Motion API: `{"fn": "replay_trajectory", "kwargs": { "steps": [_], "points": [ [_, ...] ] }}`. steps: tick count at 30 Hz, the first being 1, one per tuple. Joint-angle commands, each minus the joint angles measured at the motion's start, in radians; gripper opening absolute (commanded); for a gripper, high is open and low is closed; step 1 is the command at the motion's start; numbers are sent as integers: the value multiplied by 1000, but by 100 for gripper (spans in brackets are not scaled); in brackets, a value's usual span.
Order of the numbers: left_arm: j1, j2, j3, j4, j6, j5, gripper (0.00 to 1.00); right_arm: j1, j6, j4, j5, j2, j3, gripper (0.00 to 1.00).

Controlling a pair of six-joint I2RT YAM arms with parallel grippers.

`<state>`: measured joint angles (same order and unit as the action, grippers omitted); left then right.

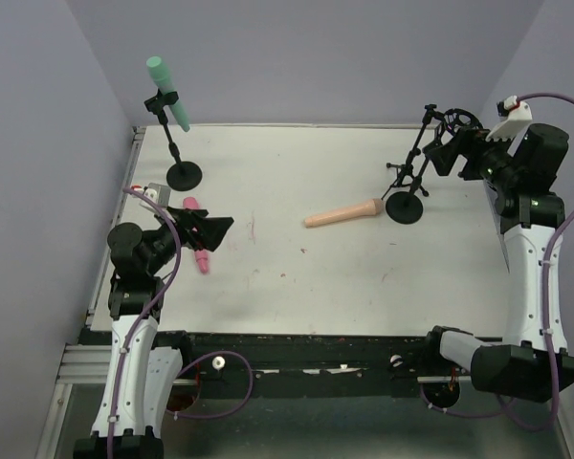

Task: Attach the microphones to the stand

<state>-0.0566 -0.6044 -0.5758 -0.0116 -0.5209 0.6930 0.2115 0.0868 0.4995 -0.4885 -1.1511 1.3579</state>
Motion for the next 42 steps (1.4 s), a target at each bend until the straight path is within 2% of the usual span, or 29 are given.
{"fn": "replay_trajectory", "kwargs": {
  "steps": [1, 7, 9, 11, 15, 18, 24, 28, 34, 42],
  "points": [
    [3, 18, -21, 9, -5, 25, 99, 3, -126, -36, -1, -19, -42, 100],
    [3, 23, -19, 4, -11, 33, 98, 2, -214, -78, -8, -59, -100, 100],
    [4, 26, -19, 4, -11, 33, 98, 2, -313, -62, -85, -61, -143, 100],
    [3, 26, -21, 4, -10, 33, 98, 2, -363, -129, -134, -38, -245, 100],
    [3, 22, -19, 4, -11, 33, 98, 2, -406, -393, -173, 2, -445, 100],
    [4, 12, -19, 2, -16, 40, 98, 2, -346, -582, -134, -30, -515, 100],
    [3, -1, -19, 4, -16, 40, 98, 2, -275, -959, -168, -103, -644, 100],
    [1, -9, -21, 7, -13, 39, 98, 3, -253, -1290, -186, -176, -741, 100],
    [3, -21, -21, 9, -10, 37, 98, 2, -188, -1507, -128, -274, -757, 99],
    [3, -32, -19, 9, -7, 36, 98, 2, -157, -1613, -148, -400, -730, 72]
  ]
}}
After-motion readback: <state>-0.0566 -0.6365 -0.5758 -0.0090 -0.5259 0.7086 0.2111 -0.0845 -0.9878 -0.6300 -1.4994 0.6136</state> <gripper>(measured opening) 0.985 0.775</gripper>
